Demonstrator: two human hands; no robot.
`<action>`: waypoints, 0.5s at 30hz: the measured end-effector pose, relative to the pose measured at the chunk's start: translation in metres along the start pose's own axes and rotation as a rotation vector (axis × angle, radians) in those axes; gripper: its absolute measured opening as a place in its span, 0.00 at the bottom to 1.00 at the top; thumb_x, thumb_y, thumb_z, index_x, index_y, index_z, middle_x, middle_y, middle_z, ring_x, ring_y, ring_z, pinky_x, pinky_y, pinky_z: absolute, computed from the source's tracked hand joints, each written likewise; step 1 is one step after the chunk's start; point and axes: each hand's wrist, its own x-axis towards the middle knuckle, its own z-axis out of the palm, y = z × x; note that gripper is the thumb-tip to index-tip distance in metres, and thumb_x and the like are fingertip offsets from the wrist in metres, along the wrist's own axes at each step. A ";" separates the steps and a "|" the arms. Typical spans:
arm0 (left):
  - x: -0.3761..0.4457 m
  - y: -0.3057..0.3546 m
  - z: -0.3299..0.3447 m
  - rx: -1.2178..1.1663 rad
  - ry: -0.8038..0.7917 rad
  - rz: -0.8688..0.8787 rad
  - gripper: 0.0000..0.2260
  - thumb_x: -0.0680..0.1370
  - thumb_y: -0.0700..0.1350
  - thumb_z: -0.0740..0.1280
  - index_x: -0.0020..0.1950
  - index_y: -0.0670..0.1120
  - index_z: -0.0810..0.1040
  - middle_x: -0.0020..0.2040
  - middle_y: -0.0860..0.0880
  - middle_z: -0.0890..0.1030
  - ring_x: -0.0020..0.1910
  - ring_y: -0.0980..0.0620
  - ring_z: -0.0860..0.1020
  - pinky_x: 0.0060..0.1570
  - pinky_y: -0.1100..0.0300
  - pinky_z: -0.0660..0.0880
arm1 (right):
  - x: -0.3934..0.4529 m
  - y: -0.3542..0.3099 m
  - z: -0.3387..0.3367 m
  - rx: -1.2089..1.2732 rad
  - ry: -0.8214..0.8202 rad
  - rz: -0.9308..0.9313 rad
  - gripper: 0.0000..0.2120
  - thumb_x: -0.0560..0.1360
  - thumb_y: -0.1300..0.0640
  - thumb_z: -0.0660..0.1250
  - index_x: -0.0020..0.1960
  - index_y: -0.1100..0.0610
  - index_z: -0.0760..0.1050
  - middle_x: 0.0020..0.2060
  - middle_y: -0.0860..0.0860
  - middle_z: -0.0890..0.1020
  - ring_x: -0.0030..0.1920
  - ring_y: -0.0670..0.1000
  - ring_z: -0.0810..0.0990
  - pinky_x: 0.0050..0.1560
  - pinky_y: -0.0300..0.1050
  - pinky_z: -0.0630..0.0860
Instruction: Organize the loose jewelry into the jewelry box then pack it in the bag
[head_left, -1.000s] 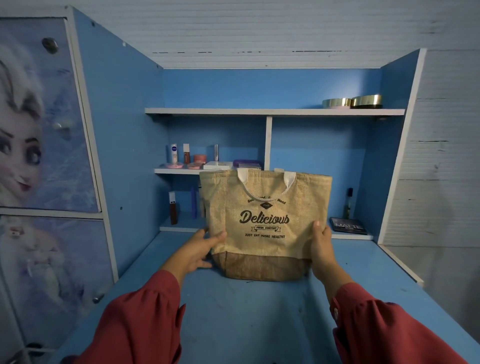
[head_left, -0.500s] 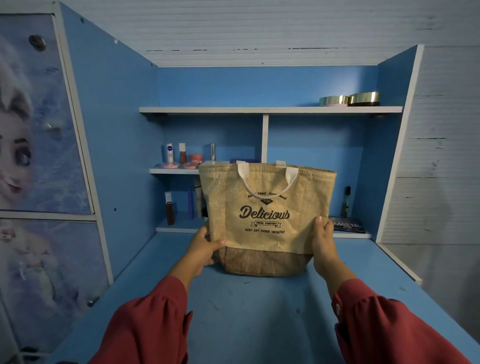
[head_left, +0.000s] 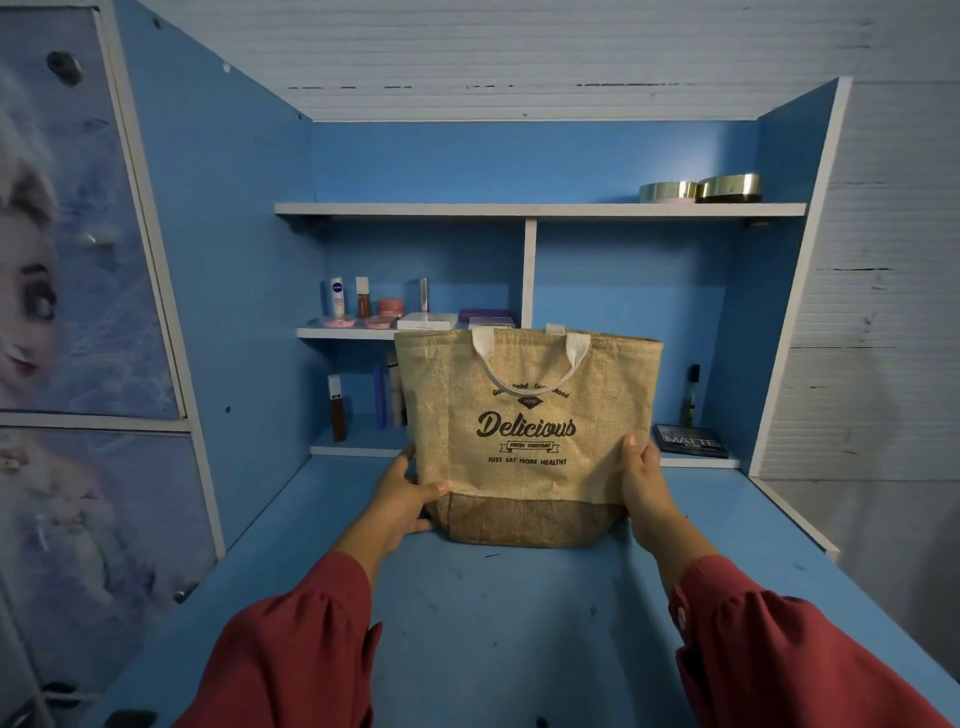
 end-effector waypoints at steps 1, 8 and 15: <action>0.000 0.000 0.000 -0.001 -0.001 -0.003 0.38 0.75 0.34 0.70 0.77 0.55 0.56 0.64 0.45 0.75 0.56 0.46 0.77 0.40 0.50 0.80 | -0.002 0.001 0.000 0.008 -0.005 -0.004 0.26 0.82 0.44 0.50 0.77 0.52 0.52 0.73 0.54 0.62 0.72 0.56 0.62 0.68 0.51 0.62; 0.003 -0.005 -0.005 -0.025 0.023 -0.020 0.44 0.72 0.36 0.73 0.79 0.49 0.50 0.75 0.42 0.62 0.66 0.42 0.72 0.55 0.45 0.77 | -0.007 0.004 0.000 0.037 -0.019 -0.023 0.25 0.82 0.49 0.54 0.77 0.52 0.55 0.72 0.53 0.66 0.70 0.56 0.66 0.64 0.49 0.66; 0.001 -0.009 -0.012 0.037 0.035 -0.011 0.45 0.69 0.43 0.77 0.78 0.48 0.52 0.76 0.43 0.61 0.67 0.41 0.71 0.55 0.50 0.76 | -0.017 0.013 -0.002 -0.018 -0.017 -0.007 0.31 0.81 0.48 0.58 0.78 0.56 0.49 0.74 0.55 0.63 0.72 0.56 0.64 0.70 0.50 0.63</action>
